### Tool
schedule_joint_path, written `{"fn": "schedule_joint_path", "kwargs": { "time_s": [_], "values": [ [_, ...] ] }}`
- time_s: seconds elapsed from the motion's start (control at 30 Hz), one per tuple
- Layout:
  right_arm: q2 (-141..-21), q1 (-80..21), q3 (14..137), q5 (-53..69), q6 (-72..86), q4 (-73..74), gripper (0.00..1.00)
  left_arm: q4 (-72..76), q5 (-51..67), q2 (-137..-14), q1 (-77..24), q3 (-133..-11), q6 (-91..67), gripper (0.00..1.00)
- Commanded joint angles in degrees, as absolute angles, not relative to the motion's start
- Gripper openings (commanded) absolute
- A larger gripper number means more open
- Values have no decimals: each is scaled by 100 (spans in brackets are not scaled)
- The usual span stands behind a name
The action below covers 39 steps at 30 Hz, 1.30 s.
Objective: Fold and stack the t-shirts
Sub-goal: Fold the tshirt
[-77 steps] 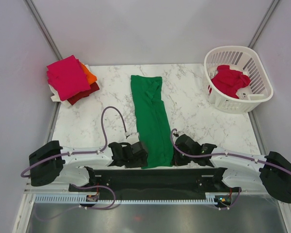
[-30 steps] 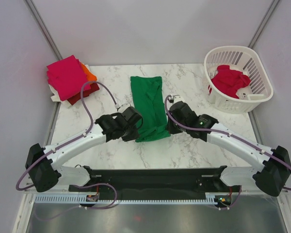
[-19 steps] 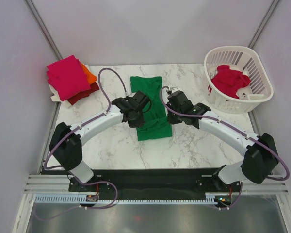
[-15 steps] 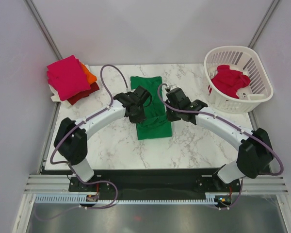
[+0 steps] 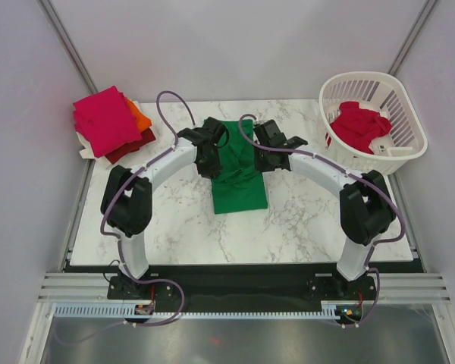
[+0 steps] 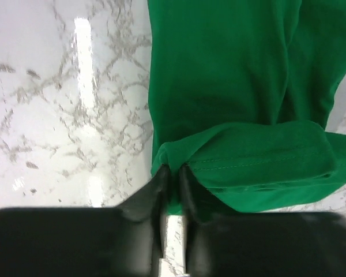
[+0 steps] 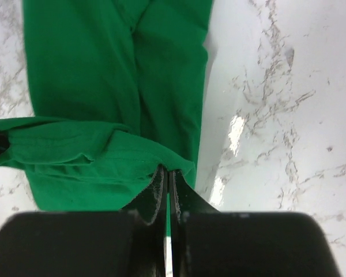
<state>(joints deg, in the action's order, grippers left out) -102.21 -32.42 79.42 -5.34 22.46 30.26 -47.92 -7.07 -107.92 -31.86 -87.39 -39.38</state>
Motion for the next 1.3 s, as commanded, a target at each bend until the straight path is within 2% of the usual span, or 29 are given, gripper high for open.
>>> {"fn": "schedule_joint_path", "kwargs": {
  "time_s": [0.0,0.07,0.1,0.13,0.17,0.23,0.4,0.63,0.77,0.83,1.0,1.27],
  "values": [
    [-10616,-3068,8297,-685,2302,2944,4,-4737,-563,-11205,-3050,-9332,-3438,28],
    [-10923,-2945,8489,-720,2426,2936,35,-4737,-466,-11451,-2928,-9570,-3358,47],
    [-11029,-2901,8603,-782,2461,2979,50,-4737,-431,-11696,-2883,-9867,-3244,63],
    [-11109,-2805,8796,-852,2504,3006,78,-4746,-352,-11846,-2839,-10035,-3165,69],
    [-11222,-2760,8902,-896,2496,2997,87,-4763,-334,-11961,-2734,-10202,-3103,73],
    [-11311,-2664,9253,-949,2426,3084,98,-4825,-238,-12164,-2611,-10563,-3076,78],
    [-10917,-2558,9317,-1187,2215,3217,98,-4966,-456,-11692,-2443,-10549,-3103,79],
    [-9521,-2549,7203,200,2487,2322,98,-4835,-835,-10295,-2846,-9028,-3384,75],
    [-9019,-2558,6093,1088,2619,1917,96,-3855,-29,-9574,-3137,-7450,-3498,76],
    [-8738,-2549,5471,1500,2759,1540,92,-3343,655,-9283,-3155,-6885,-3620,77],
    [-8648,-2558,4555,1731,2900,986,86,-2174,975,-8711,-3261,-5645,-3858,77],
    [-9246,-2558,4105,2136,3111,211,73,-1600,835,-8850,-3375,-5072,-3955,79]
  ]
}}
